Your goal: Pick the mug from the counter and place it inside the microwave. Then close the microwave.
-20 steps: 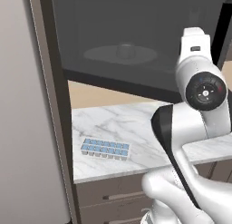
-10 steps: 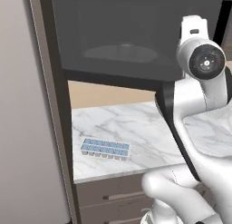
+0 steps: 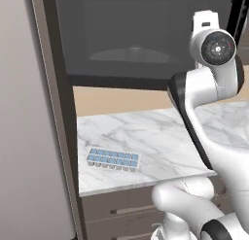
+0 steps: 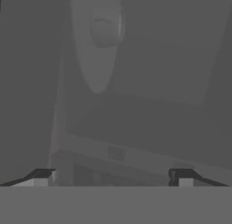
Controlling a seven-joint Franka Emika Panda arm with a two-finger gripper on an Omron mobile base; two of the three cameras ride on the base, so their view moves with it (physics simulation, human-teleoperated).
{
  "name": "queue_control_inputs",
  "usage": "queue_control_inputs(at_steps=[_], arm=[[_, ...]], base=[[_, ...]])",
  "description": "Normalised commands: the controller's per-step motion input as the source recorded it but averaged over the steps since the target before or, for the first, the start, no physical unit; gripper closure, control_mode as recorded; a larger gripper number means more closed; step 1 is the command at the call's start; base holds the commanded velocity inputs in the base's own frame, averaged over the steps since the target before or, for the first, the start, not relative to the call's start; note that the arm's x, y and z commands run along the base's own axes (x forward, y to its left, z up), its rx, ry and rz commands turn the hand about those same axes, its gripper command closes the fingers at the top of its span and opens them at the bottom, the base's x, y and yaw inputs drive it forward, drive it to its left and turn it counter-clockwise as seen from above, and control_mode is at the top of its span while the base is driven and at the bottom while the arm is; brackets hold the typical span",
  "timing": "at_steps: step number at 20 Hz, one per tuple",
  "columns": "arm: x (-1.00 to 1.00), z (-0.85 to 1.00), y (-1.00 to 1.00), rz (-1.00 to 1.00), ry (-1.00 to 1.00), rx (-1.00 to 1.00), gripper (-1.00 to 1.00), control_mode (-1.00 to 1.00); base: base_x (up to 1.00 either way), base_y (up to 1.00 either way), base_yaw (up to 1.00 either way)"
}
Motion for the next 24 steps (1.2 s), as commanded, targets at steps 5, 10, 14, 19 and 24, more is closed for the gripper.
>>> queue_control_inputs(at_steps=[5, 10, 14, 19, 24], arm=[[0.41, 0.0, -0.18, 0.0, 0.0, 0.01, -1.0, -1.0], [0.4, 0.0, -0.16, 0.0, 0.0, 0.02, -1.0, -1.0], [0.3, 0.0, -0.14, 0.0, 0.0, 0.03, -1.0, -1.0], [0.33, 0.0, -0.13, 0.0, 0.0, 0.04, -1.0, -1.0], [0.28, 0.01, -0.1, 0.0, 0.0, 0.05, -1.0, -1.0]], base=[[0.0, 0.0, 0.0], [0.0, 0.0, 0.0], [0.0, 0.0, 0.0], [0.0, 0.0, 0.0], [0.0, 0.0, 0.0]])
